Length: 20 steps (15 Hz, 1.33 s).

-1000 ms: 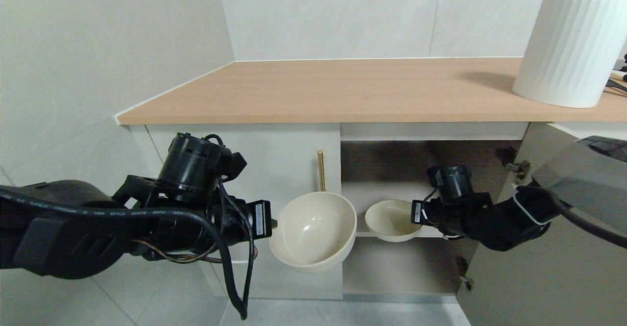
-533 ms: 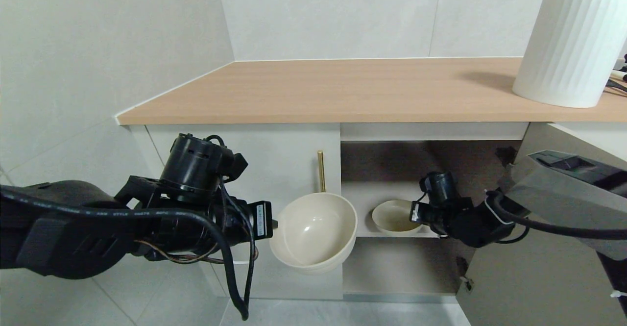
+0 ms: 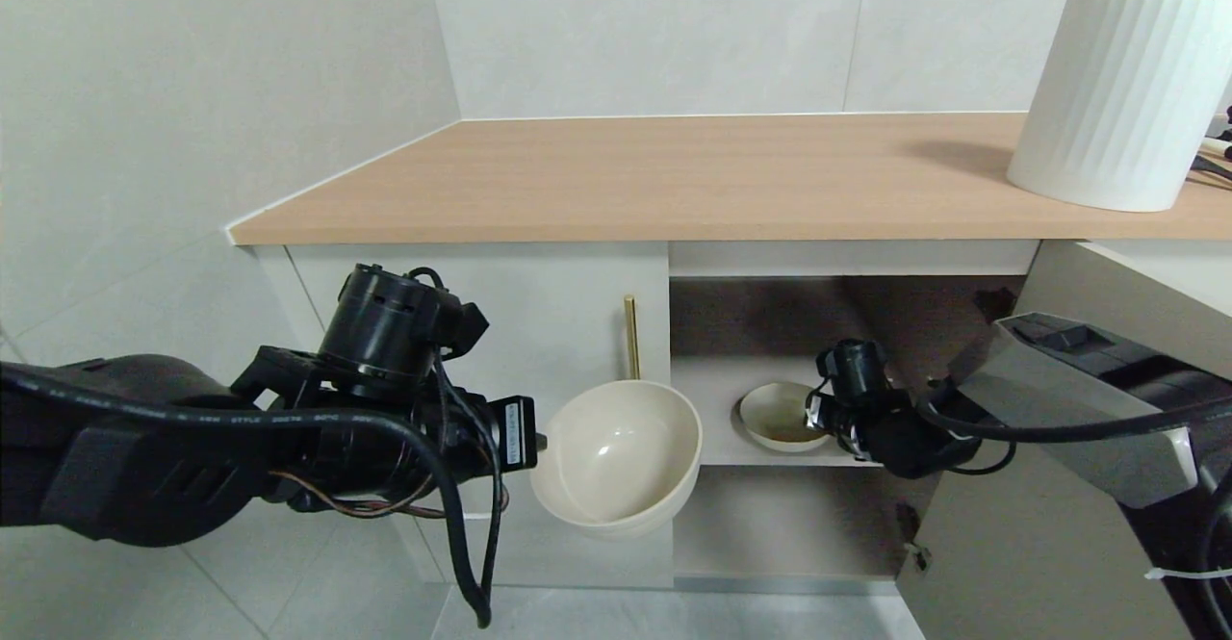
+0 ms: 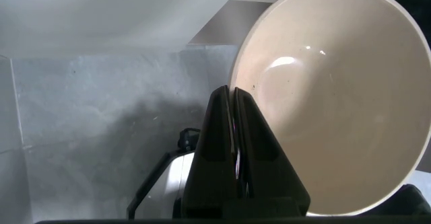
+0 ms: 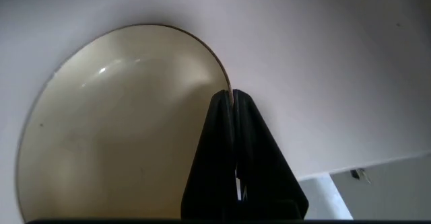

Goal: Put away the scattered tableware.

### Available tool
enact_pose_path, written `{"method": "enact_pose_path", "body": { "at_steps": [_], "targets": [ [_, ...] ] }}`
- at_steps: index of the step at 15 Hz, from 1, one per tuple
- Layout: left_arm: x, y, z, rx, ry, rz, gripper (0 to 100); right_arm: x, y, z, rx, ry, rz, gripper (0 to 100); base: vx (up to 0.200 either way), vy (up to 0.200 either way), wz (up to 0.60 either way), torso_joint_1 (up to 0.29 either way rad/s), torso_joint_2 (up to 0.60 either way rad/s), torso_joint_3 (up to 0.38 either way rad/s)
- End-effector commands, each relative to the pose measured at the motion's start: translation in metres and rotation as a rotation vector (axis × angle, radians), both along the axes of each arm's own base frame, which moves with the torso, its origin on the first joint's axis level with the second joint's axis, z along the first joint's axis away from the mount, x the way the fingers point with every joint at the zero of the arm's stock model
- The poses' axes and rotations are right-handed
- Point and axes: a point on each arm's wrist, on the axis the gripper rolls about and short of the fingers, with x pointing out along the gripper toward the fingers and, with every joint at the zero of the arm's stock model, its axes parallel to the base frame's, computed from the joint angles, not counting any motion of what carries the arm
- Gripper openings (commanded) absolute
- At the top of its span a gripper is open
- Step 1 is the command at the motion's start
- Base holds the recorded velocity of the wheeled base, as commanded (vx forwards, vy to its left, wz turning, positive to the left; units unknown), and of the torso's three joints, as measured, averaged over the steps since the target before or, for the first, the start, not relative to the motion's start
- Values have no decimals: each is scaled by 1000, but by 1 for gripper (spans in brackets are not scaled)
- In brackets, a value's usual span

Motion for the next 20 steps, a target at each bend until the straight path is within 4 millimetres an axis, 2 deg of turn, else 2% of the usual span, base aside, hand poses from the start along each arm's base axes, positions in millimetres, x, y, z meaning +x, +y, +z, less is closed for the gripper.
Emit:
{"method": "enact_pose_path", "body": {
  "at_steps": [1, 5, 10, 11, 15, 17, 20],
  "targets": [
    [0, -1, -1, 1, 3, -5, 0, 6, -1, -9, -8, 2, -11, 0, 0, 0, 0, 0, 0, 0],
    [1, -3, -3, 3, 7, -6, 0, 19, -5, -9, -18, -35, -52, 0, 0, 0, 0, 0, 0, 0],
    [1, -3, -4, 4, 12, -5, 0, 19, -5, -8, -18, -37, -54, 0, 0, 0, 0, 0, 0, 0],
    [1, -3, -4, 4, 10, -5, 0, 19, -5, -8, -18, -37, -54, 100, 0, 0, 0, 0, 0, 0],
    [2, -3, -4, 5, 11, -6, 0, 17, -6, 0, -9, -48, -57, 100, 0, 0, 0, 0, 0, 0],
    [3, -4, -7, 11, 20, -5, 0, 8, -7, 9, -10, -38, -48, 100, 0, 0, 0, 0, 0, 0],
    [5, -12, -19, 49, 39, -6, 0, -29, 5, 54, 13, -36, 40, 100, 0, 0, 0, 0, 0, 0]
  ]
}}
